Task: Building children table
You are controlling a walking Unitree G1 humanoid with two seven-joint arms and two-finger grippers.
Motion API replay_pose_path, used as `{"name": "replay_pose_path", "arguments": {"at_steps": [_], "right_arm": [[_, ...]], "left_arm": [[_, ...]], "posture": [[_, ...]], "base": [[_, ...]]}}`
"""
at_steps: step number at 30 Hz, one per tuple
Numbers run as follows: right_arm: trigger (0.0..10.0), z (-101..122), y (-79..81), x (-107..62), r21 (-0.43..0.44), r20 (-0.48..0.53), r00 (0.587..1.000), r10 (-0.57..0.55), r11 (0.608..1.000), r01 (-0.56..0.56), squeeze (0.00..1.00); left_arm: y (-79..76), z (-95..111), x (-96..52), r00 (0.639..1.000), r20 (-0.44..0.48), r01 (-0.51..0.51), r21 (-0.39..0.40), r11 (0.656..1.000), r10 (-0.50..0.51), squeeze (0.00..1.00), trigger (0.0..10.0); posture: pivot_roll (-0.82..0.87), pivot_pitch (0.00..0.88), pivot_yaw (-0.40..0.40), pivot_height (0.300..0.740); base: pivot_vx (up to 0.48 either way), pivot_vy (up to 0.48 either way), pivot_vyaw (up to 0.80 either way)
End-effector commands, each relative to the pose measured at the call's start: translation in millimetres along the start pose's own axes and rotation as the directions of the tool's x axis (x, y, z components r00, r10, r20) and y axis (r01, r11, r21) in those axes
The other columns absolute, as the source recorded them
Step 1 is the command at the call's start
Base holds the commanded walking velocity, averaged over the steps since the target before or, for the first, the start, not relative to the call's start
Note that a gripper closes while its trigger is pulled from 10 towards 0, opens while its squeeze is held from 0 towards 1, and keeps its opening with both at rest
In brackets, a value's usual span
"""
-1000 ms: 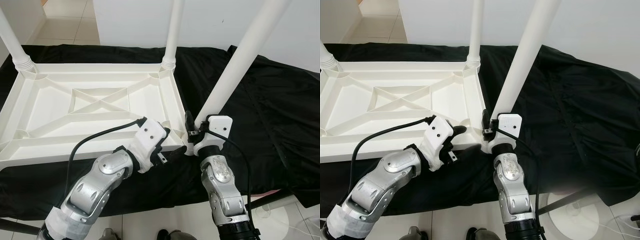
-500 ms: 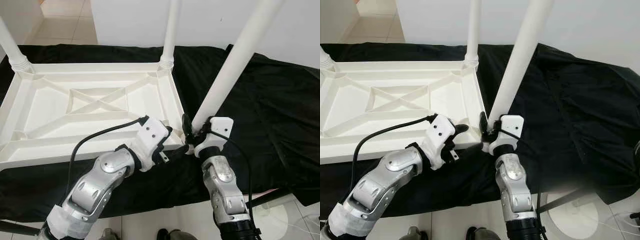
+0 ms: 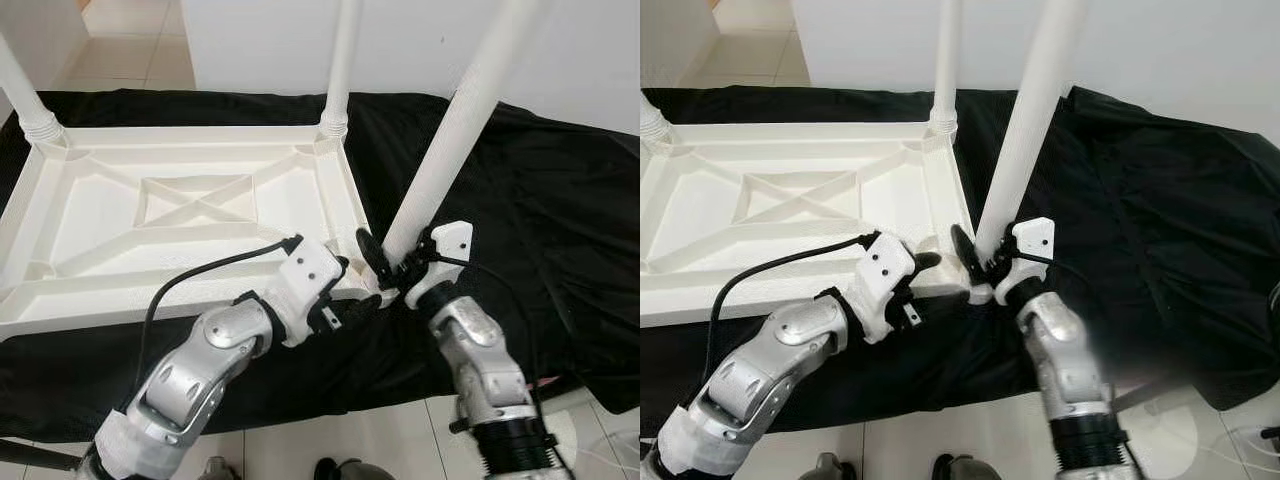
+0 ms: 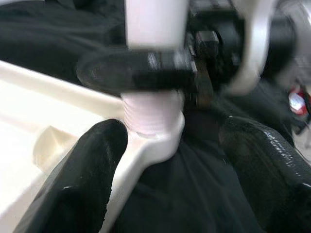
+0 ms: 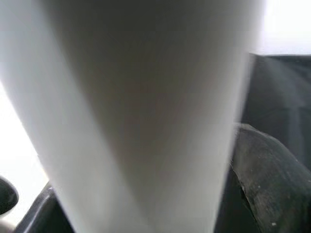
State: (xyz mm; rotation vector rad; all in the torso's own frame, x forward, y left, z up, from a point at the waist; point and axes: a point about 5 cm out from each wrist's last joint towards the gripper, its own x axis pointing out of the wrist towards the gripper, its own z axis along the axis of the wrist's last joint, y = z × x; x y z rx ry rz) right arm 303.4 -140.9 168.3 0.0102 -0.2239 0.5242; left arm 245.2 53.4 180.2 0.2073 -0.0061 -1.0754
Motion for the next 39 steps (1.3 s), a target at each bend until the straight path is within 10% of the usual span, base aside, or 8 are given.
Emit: {"name": "replay_pose_path", "arguments": {"at_steps": [1, 7, 8, 9, 20, 22, 23, 39], "right_arm": [[10.0, -3, -3.2, -0.7, 0.013, -0.007, 0.999, 0.054, 0.998, -0.054, 0.00], [8.7, -2, -11.6, 2.8, -0.020, -0.031, 0.990, 0.140, 0.990, -0.141, 0.00], [0.9, -3, -14.8, 3.9, -0.032, -0.041, 0.988, 0.147, 0.988, -0.149, 0.00], [0.0, -3, -17.0, 4.4, -0.032, -0.047, 0.986, 0.161, 0.986, -0.162, 0.00], [0.0, -19, -21.5, -2.4, 0.016, -0.101, 0.977, 0.189, 0.982, -0.189, 0.00], [2.0, -21, -21.2, -3.7, 0.028, -0.104, 0.978, 0.182, 0.983, -0.180, 0.00], [10.0, -22, -21.4, -4.3, 0.033, -0.106, 0.981, 0.162, 0.987, -0.159, 0.00], [10.0, -26, -9.1, -9.7, -0.016, -0.135, 0.964, -0.229, 0.973, 0.229, 0.00]], "left_arm": [[-10.8, 2, -0.8, 0.993, 0.004, 0.119, 0.004, 0.993, -0.119, 0.00, 10.0], [-11.8, 1, -2.0, 0.991, -0.003, 0.134, 0.008, 0.991, -0.134, 0.00, 10.0], [-11.4, 1, -2.1, 0.991, -0.006, 0.133, 0.011, 0.991, -0.133, 0.00, 10.0], [-11.2, 1, -2.0, 0.991, -0.007, 0.131, 0.012, 0.991, -0.131, 0.00, 10.0], [-12.4, 1, -0.7, 0.992, -0.005, 0.123, 0.012, 0.992, -0.123, 0.00, 10.0], [-12.6, 1, -0.6, 0.992, -0.005, 0.122, 0.012, 0.992, -0.122, 0.00, 10.0], [-12.7, 1, -0.6, 0.993, -0.006, 0.122, 0.012, 0.992, -0.122, 0.00, 10.0], [-16.9, -2, 5.1, 0.994, 0.005, 0.109, 0.003, 0.994, -0.109, 0.00, 10.0]], "posture": [[-0.03, 0.119, -0.066, 0.740], [-0.03, 0.115, -0.068, 0.740], [-0.03, 0.111, -0.070, 0.740], [-0.03, 0.110, -0.072, 0.740], [-0.02, 0.105, -0.078, 0.740], [-0.02, 0.105, -0.078, 0.740], [-0.02, 0.105, -0.078, 0.740], [-0.05, 0.098, -0.106, 0.740]], "base": [[0.000, 0.000, 0.00], [0.000, 0.000, 0.00], [0.000, 0.000, 0.00], [0.000, 0.000, 0.00], [0.000, 0.000, 0.00], [0.000, 0.000, 0.00], [0.000, 0.000, 0.00], [0.000, 0.000, 0.00]]}}
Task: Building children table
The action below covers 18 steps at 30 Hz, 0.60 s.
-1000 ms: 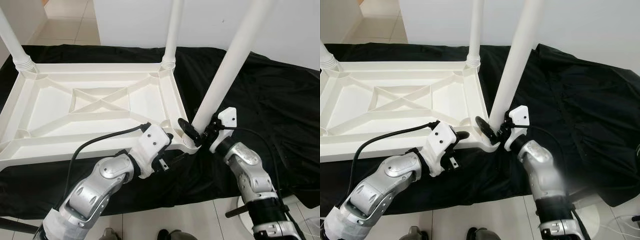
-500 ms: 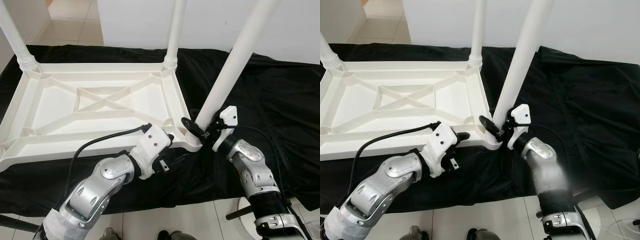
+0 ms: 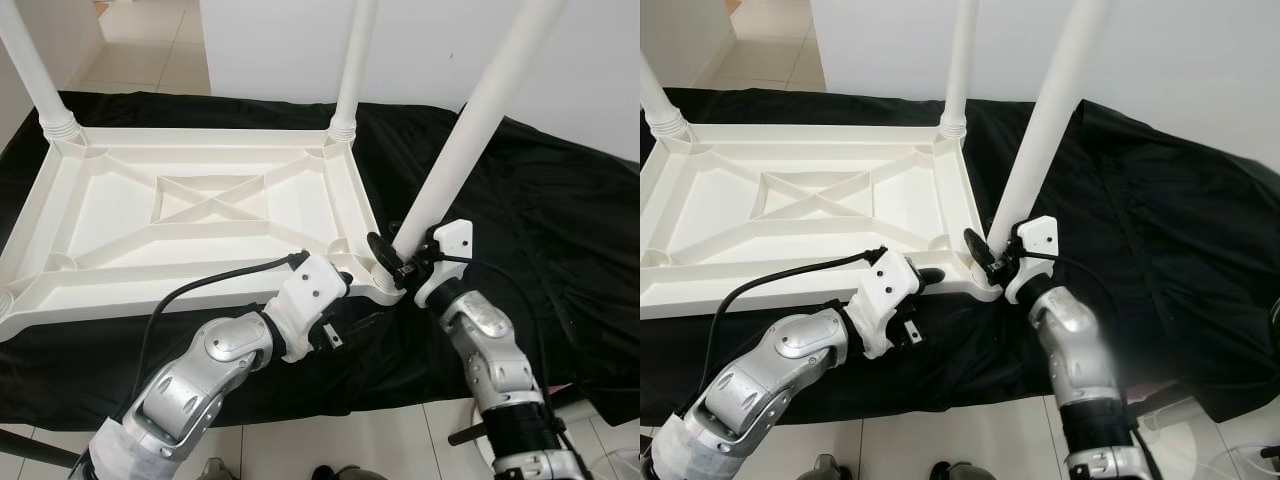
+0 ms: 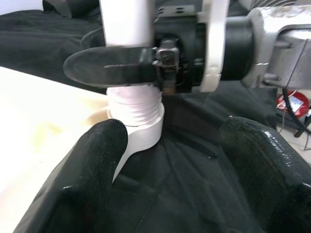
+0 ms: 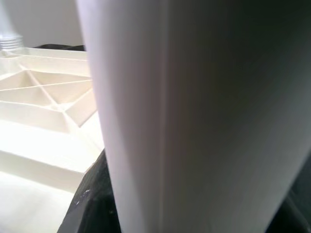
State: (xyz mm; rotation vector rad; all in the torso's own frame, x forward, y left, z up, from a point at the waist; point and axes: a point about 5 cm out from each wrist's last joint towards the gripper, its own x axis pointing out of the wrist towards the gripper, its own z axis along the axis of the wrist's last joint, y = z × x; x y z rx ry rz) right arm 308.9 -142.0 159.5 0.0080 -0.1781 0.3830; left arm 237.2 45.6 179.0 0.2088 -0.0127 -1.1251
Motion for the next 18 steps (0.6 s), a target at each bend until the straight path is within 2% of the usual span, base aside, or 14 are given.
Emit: {"name": "replay_pose_path", "arguments": {"at_steps": [1, 2, 6, 8, 9, 10, 18], "right_arm": [[10.0, -16, -6.0, -11.0, 0.006, -0.091, 0.988, -0.123, 0.992, 0.124, 0.00], [10.0, -19, -2.1, -13.3, 0.030, -0.111, 0.974, -0.197, 0.979, 0.202, 0.00], [10.0, -19, -0.3, -14.4, 0.029, -0.115, 0.966, -0.230, 0.972, 0.235, 0.00], [10.0, -22, 9.2, -18.1, 0.060, -0.117, 0.929, -0.351, 0.931, 0.359, 0.00], [10.0, -22, 9.2, -18.1, 0.060, -0.117, 0.929, -0.351, 0.931, 0.359, 0.00], [10.0, -21, 15.7, -19.2, 0.076, -0.114, 0.905, -0.409, 0.905, 0.419, 0.00], [10.0, -19, 22.8, -18.0, 0.099, -0.106, 0.910, -0.401, 0.906, 0.411, 0.00]], "left_arm": [[-6.0, -3, 2.7, 0.998, -0.003, 0.058, -0.006, 0.998, -0.058, 0.00, 10.0], [-5.9, -3, 3.6, 0.998, 0.001, 0.055, -0.015, 0.998, -0.055, 0.00, 10.0], [-5.9, -3, 3.9, 0.998, 0.003, 0.055, -0.016, 0.998, -0.055, 0.00, 10.0], [-6.5, -4, 4.8, 0.998, 0.004, 0.055, -0.012, 0.998, -0.055, 0.00, 10.0], [-6.5, -4, 4.8, 0.998, 0.004, 0.055, -0.012, 0.998, -0.055, 0.00, 10.0], [-5.6, -3, 5.5, 0.999, 0.007, 0.053, -0.010, 0.999, -0.053, 0.00, 10.0], [-4.2, -3, 5.4, 0.999, 0.009, 0.048, -0.005, 0.999, -0.048, 0.00, 10.0]], "posture": [[-0.05, 0.098, -0.106, 0.740], [-0.05, 0.097, -0.106, 0.740], [-0.05, 0.095, -0.107, 0.740], [-0.05, 0.085, -0.114, 0.740], [-0.05, 0.085, -0.114, 0.740], [-0.05, 0.079, -0.119, 0.740], [-0.05, 0.073, -0.119, 0.740]], "base": [[0.000, 0.000, 0.00], [0.000, 0.000, 0.00], [0.000, 0.000, 0.00], [0.000, 0.000, 0.00], [0.000, 0.000, 0.00], [0.000, 0.000, 0.00], [0.000, 0.000, 0.00]]}}
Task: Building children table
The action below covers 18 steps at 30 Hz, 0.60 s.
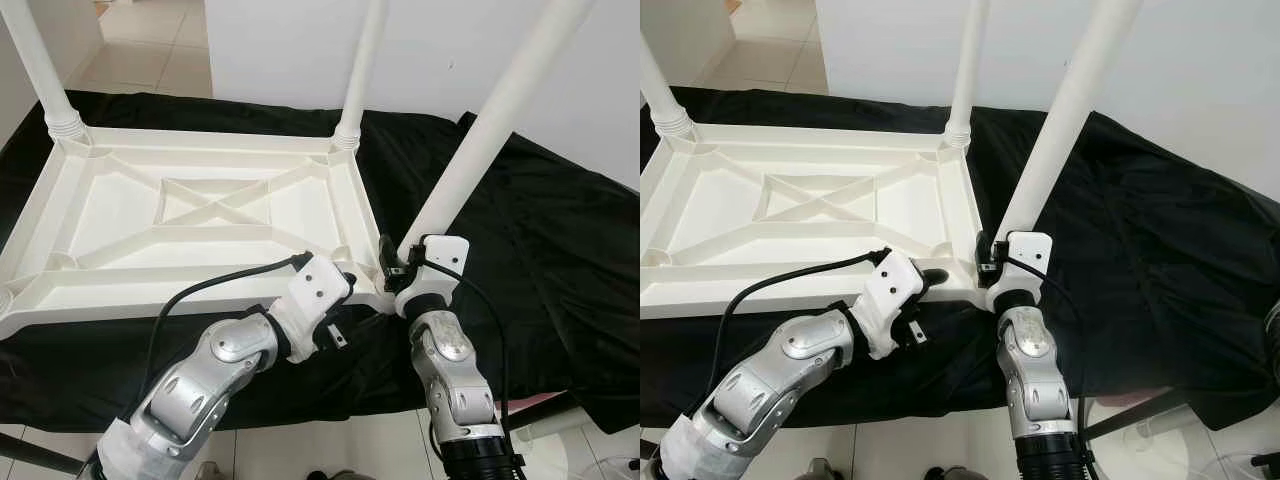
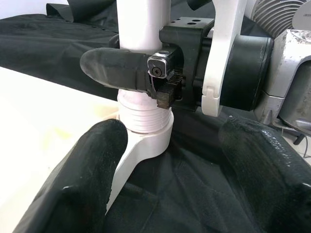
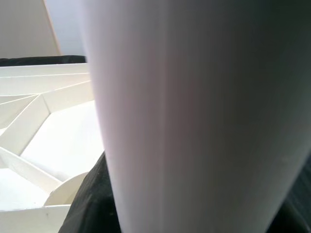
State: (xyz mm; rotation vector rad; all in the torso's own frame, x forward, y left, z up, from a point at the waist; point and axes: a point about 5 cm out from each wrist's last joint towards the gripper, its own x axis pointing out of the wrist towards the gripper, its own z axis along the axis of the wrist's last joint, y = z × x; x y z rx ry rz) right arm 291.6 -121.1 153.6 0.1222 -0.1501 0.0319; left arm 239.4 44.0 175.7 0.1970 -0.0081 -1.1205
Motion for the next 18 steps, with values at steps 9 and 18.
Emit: {"name": "replay_pose_path", "arguments": {"at_steps": [9, 18], "right_arm": [[10.0, 0, -11.3, -4.1, 0.017, 0.012, 0.999, 0.040, 0.999, -0.040, 1.00], [10.0, 14, -32.2, -4.9, -0.040, 0.031, 0.937, 0.349, 0.937, -0.347, 0.00]], "left_arm": [[-1.8, 2, 5.9, 0.998, 0.012, 0.057, 0.021, 0.998, -0.057, 0.00, 10.0], [2.3, 1, 7.2, 0.998, 0.009, 0.057, 0.041, 0.998, -0.058, 0.00, 10.0]], "posture": [[-0.06, 0.038, -0.097, 0.740], [-0.06, 0.012, -0.087, 0.740]], "base": [[0.000, 0.000, 0.00], [0.000, 0.000, 0.00]]}}
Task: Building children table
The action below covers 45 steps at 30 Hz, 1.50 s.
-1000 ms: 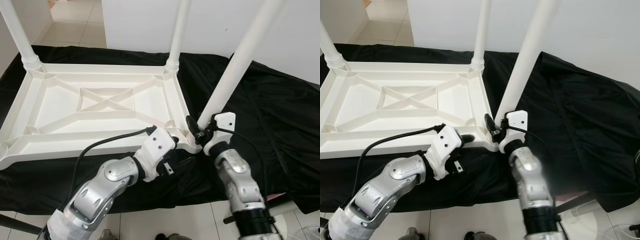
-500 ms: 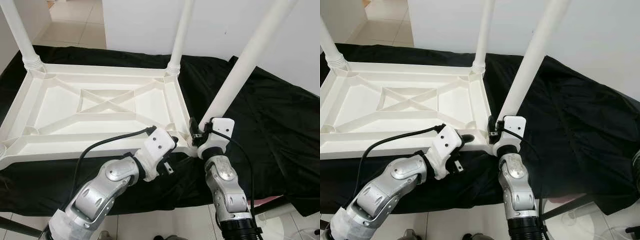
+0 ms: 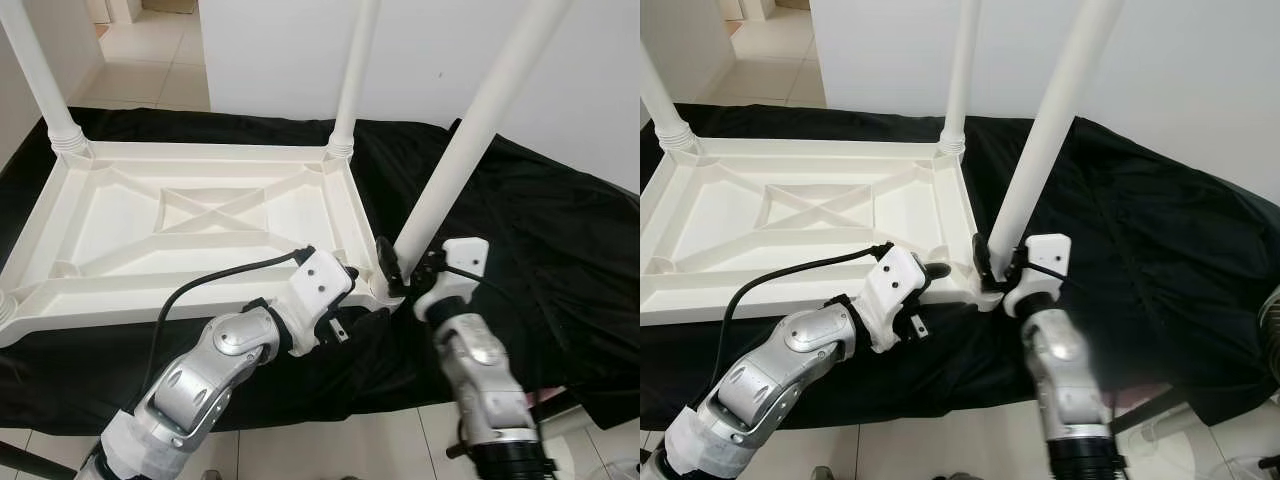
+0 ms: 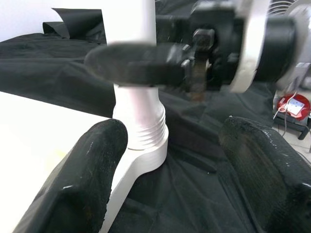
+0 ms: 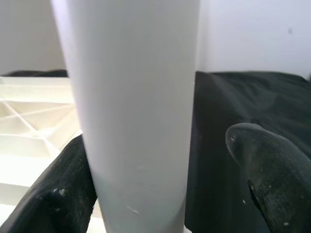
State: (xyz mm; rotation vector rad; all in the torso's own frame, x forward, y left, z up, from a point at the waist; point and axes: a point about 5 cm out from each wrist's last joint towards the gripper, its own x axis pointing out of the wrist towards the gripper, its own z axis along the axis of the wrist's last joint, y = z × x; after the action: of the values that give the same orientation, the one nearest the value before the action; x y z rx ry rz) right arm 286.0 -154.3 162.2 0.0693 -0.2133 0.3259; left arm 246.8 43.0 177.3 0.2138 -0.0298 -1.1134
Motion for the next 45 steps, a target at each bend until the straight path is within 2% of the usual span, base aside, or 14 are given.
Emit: {"name": "replay_pose_path", "arguments": {"at_steps": [1, 4, 13, 14, 16, 17, 19, 21, 25, 26, 33, 38, 39, 45], "right_arm": [[10.0, 1, -0.4, -0.1, -0.002, -0.007, 0.998, 0.056, 0.998, -0.056, 0.00], [10.0, -1, -11.2, 0.0, -0.089, -0.050, 0.987, 0.154, 0.983, -0.158, 0.00], [10.0, -4, -24.0, 11.0, -0.101, -0.105, 0.949, 0.299, 0.946, -0.309, 0.00], [8.7, -8, -25.1, 13.3, -0.096, -0.123, 0.938, 0.324, 0.937, -0.336, 0.00], [8.7, -10, -25.9, 14.2, -0.090, -0.129, 0.933, 0.335, 0.934, -0.347, 0.00], [5.3, -12, -26.9, 15.4, -0.093, -0.137, 0.931, 0.338, 0.932, -0.352, 0.00], [5.3, -13, -27.6, 16.4, -0.095, -0.142, 0.930, 0.339, 0.931, -0.354, 0.00], [3.3, -19, -29.3, 19.6, -0.077, -0.156, 0.918, 0.365, 0.922, -0.380, 0.00], [3.3, -21, -29.6, 20.8, -0.068, -0.164, 0.912, 0.377, 0.918, -0.391, 0.00], [0.0, -24, -29.7, 22.5, -0.056, -0.166, 0.910, 0.380, 0.918, -0.394, 0.00], [0.0, -30, -29.2, 23.0, -0.021, -0.162, 0.917, 0.366, 0.927, -0.374, 0.00], [1.2, -34, -27.7, 20.9, -0.006, -0.153, 0.927, 0.343, 0.937, -0.348, 0.00], [10.0, -35, -24.9, 19.7, 0.017, -0.149, 0.935, 0.323, 0.946, -0.324, 0.00], [10.0, -39, -18.6, 16.9, 0.009, -0.205, 0.957, 0.206, 0.978, -0.209, 0.00]], "left_arm": [[-4.1, 0, 3.2, 0.998, 0.002, 0.066, 0.017, 0.998, -0.066, 0.00, 10.0], [-2.2, 0, 4.5, 0.999, 0.006, 0.043, 0.023, 0.999, -0.044, 0.00, 10.0], [-3.3, -9, 5.7, 1.000, -0.002, -0.009, -0.018, 1.000, 0.009, 0.00, 10.0], [-5.9, -9, 5.5, 1.000, -0.006, -0.006, -0.016, 1.000, 0.006, 0.00, 10.0], [-6.5, -9, 5.3, 1.000, -0.006, -0.005, -0.015, 1.000, 0.005, 0.00, 10.0], [-6.3, -9, 5.0, 1.000, -0.007, -0.005, -0.016, 1.000, 0.005, 0.00, 10.0], [-5.8, -10, 4.9, 1.000, -0.008, -0.005, -0.017, 1.000, 0.005, 0.00, 10.0], [-4.8, -9, 6.2, 1.000, -0.010, 0.007, -0.015, 1.000, -0.007, 0.00, 10.0], [-3.8, -9, 6.9, 1.000, -0.010, 0.011, -0.010, 1.000, -0.011, 0.00, 10.0], [-1.9, -8, 7.6, 1.000, -0.011, 0.015, 0.001, 1.000, -0.015, 0.00, 10.0], [0.3, -6, 8.6, 1.000, -0.006, 0.019, 0.017, 1.000, -0.019, 0.00, 10.0], [1.3, -6, 7.7, 1.000, -0.005, 0.014, 0.017, 1.000, -0.014, 0.00, 10.0], [1.5, -6, 7.6, 1.000, -0.004, 0.011, 0.017, 1.000, -0.011, 0.00, 10.0], [1.9, -7, 8.5, 1.000, -0.001, 0.007, 0.021, 1.000, -0.007, 0.00, 10.0]], "posture": [[-0.06, 0.012, -0.087, 0.740], [-0.05, 0.012, -0.094, 0.740], [-0.04, 0.011, -0.093, 0.740], [-0.04, 0.013, -0.091, 0.740], [-0.04, 0.013, -0.091, 0.740], [-0.04, 0.011, -0.084, 0.740], [-0.05, 0.011, -0.081, 0.740], [-0.05, 0.009, -0.063, 0.740], [-0.05, 0.009, -0.063, 0.740], [-0.06, 0.004, -0.053, 0.740], [-0.05, 0.002, -0.048, 0.740], [-0.05, 0.002, -0.049, 0.740], [-0.05, 0.004, -0.048, 0.740], [-0.05, 0.010, -0.052, 0.740]], "base": [[0.000, 0.000, 0.00], [0.000, 0.000, 0.00], [0.000, 0.000, 0.00], [0.000, 0.000, 0.00], [0.000, 0.000, 0.00], [0.000, 0.000, 0.00], [0.000, 0.000, 0.00], [0.000, 0.000, 0.00], [0.000, 0.000, 0.00], [0.000, 0.000, 0.00], [0.000, 0.000, 0.00], [0.000, 0.000, 0.00], [0.000, 0.000, 0.00], [0.000, 0.000, 0.00]]}}
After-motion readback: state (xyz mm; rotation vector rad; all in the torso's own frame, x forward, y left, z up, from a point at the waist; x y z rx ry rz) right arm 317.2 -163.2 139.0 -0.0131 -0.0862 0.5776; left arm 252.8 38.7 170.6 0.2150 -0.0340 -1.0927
